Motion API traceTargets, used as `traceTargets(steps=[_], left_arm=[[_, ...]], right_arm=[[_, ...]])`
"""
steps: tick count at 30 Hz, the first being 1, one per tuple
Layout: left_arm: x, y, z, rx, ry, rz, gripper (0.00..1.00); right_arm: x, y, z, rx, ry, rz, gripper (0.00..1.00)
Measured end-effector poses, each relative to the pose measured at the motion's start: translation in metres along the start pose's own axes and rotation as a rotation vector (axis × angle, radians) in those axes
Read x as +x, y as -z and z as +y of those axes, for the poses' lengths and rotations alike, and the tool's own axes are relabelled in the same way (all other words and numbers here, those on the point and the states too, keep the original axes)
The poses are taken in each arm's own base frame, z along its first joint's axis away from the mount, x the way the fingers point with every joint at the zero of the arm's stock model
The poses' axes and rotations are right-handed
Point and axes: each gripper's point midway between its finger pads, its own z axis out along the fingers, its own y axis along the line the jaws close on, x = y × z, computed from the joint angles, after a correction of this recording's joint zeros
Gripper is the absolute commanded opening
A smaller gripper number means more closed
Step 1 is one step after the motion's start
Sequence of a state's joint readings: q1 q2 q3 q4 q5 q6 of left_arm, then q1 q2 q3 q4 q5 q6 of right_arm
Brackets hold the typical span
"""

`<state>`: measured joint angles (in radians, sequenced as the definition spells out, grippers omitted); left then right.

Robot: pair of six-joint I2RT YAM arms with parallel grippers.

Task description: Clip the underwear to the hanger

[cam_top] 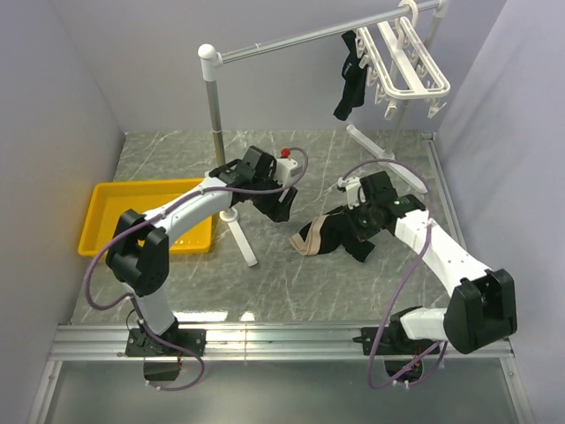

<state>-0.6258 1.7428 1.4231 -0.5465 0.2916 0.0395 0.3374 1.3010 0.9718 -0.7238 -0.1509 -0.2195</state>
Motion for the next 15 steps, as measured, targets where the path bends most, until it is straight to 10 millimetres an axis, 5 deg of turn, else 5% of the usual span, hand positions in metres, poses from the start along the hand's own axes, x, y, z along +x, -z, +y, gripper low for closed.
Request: traceTargets(steps=[3,7,8,15], left_arm=[[0.009,-0.013,-0.003,0.024,0.009,0.035,0.6],[0.018,-0.024,-0.012,0.05,0.009,0.058,0.51],[0.021,-0.027,-0.016,0.057,0.008,0.068,0.49],[0.052,-0.052,-0.029,0.101,0.04,0.163,0.47]], right_arm=[[0.003,0.012,-0.013,0.027,0.05,-0.028,0.06],[0.014,0.028,-0.012,0.009,0.155,-0.038,0.56],[0.014,0.031,-0.01,-0.001,0.179,-0.045,0.59],[-0.017,0.035,-0.007,-0.054,0.243,-0.089,0.56]])
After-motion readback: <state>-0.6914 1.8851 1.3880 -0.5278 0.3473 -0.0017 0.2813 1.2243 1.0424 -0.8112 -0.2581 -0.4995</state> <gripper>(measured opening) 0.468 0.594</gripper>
